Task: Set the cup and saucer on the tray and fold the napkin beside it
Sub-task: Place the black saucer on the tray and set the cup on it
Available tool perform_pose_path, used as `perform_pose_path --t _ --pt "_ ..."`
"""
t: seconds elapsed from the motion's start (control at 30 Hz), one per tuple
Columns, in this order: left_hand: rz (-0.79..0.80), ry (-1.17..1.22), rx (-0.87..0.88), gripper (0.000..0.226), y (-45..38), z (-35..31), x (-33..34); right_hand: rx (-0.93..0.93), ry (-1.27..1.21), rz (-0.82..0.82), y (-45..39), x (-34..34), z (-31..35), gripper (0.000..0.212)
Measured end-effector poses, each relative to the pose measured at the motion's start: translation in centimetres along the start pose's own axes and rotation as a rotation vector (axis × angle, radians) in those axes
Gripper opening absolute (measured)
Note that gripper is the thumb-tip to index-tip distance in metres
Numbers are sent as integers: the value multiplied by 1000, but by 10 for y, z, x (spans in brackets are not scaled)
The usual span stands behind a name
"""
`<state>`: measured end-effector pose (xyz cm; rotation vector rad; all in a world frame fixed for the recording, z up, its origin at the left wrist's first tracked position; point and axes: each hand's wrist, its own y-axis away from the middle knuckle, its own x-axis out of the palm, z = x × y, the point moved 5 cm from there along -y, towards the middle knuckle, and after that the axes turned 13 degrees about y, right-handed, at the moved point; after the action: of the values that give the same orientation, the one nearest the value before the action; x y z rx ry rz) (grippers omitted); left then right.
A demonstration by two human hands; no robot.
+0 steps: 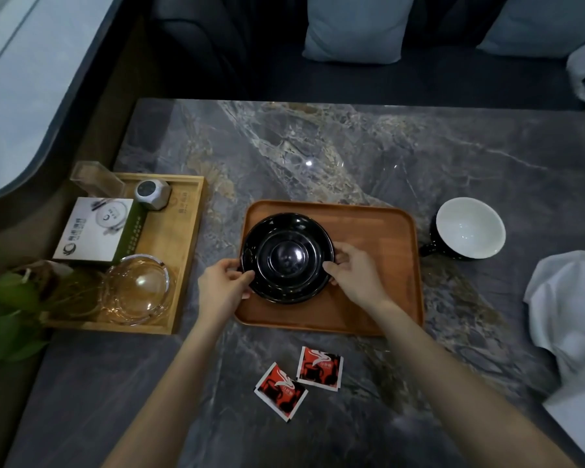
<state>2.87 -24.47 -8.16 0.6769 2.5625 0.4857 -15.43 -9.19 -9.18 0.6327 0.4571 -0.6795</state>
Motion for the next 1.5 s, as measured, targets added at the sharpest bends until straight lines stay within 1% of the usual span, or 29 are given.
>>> perform_pose_path --t 0.07,0.13,0.17,0.27,0.33,0.43,0.53,0.6,0.7,0.87,0.93,1.03,1.13,1.2,1.27,1.4,1.5 --pt "-11 -17 -9 31 1 0 0 0 -8 -10 1 0 -1 40" --pt "-15 -107 10 28 3 -6 0 1 -15 -26 3 -2 -1 40" --pt "-10 -209 28 29 5 -11 0 1 -24 -35 4 -3 -1 41" --pt "-8 -688 126 33 11 -35 2 -21 34 -51 10 -12 1 40" --pt "1 -823 236 32 16 -53 9 -74 165 -25 13 -23 3 30" --pt "18 -856 414 29 29 -79 29 -164 383 -16 18 -53 6 19" --pt "58 -799 570 26 47 -105 63 -236 552 -93 24 -97 5 20" --pt "112 -738 646 25 59 -117 91 -263 602 -166 26 -128 1 21" --pt "201 -685 752 24 78 -130 137 -252 642 -250 27 -172 -13 21" --pt "308 -677 860 27 101 -136 206 -168 713 -352 21 -228 -48 24" --pt "337 -715 876 29 103 -133 229 -147 748 -365 17 -241 -62 26" --pt "374 -836 888 43 99 -124 258 -129 840 -326 8 -252 -80 32" --pt "367 -971 848 56 91 -112 274 -112 871 -216 -4 -250 -96 44" --pt "358 -1032 805 59 85 -105 281 -98 823 -125 -11 -246 -103 48" --pt "340 -1046 782 54 83 -101 286 -100 754 -63 -17 -243 -108 48" --pt "288 -1041 745 22 80 -102 286 -130 548 -3 -24 -240 -112 41" --pt "306 -990 696 19 81 -104 287 -118 380 -13 -25 -240 -109 36"
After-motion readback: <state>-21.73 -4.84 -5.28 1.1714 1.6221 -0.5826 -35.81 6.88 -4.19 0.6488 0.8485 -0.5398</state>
